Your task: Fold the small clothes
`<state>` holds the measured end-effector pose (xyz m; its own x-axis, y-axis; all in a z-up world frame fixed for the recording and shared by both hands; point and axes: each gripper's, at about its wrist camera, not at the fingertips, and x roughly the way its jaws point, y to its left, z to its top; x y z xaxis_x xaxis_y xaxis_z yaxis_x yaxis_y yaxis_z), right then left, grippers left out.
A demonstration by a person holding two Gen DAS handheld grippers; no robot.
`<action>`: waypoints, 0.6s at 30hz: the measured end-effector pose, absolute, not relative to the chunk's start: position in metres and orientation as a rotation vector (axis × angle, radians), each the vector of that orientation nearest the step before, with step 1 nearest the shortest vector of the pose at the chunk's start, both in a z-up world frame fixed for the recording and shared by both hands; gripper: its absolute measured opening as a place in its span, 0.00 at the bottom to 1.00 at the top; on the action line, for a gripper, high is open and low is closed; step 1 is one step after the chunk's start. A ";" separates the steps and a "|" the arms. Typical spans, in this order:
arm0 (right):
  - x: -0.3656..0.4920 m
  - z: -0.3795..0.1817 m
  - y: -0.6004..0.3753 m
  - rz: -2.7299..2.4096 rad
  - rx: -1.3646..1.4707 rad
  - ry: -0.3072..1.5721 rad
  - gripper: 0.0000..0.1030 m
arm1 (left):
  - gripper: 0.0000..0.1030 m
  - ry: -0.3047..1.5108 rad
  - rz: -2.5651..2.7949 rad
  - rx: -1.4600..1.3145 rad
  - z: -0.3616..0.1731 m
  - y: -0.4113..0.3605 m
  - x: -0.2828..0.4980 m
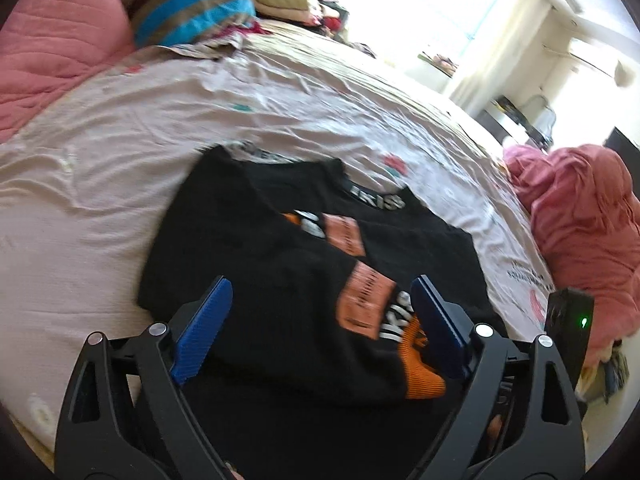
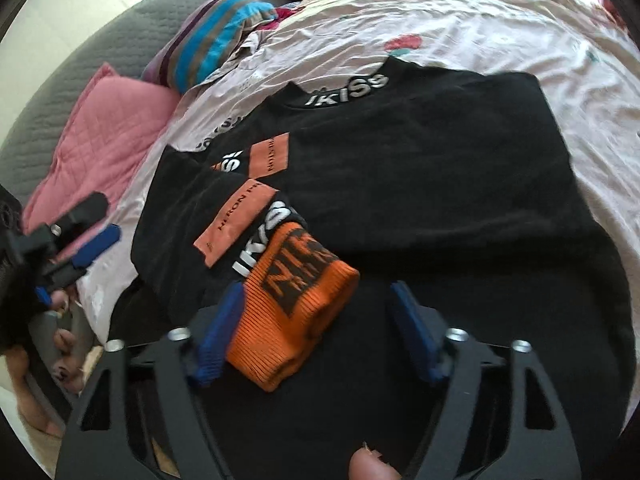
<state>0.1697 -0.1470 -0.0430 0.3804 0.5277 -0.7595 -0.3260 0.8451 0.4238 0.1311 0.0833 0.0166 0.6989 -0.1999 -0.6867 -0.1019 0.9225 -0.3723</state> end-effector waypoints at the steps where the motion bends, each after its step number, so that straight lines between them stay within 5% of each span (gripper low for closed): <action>1: 0.170 -0.042 -0.143 0.553 0.207 1.040 0.40 | 0.83 0.792 -0.045 -0.414 0.019 0.091 0.128; 3: 0.172 -0.037 -0.134 0.594 0.216 1.030 0.08 | 0.84 0.777 -0.023 -0.426 0.022 0.101 0.123; 18: 0.204 0.085 -0.150 0.532 -0.011 0.595 0.07 | 0.87 0.720 0.060 -0.499 0.027 0.149 0.106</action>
<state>0.2038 -0.1498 0.0849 0.6980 0.4739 -0.5368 -0.4801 0.8659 0.1402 0.1060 0.1485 0.0267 0.7553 -0.1154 -0.6451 -0.2213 0.8816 -0.4168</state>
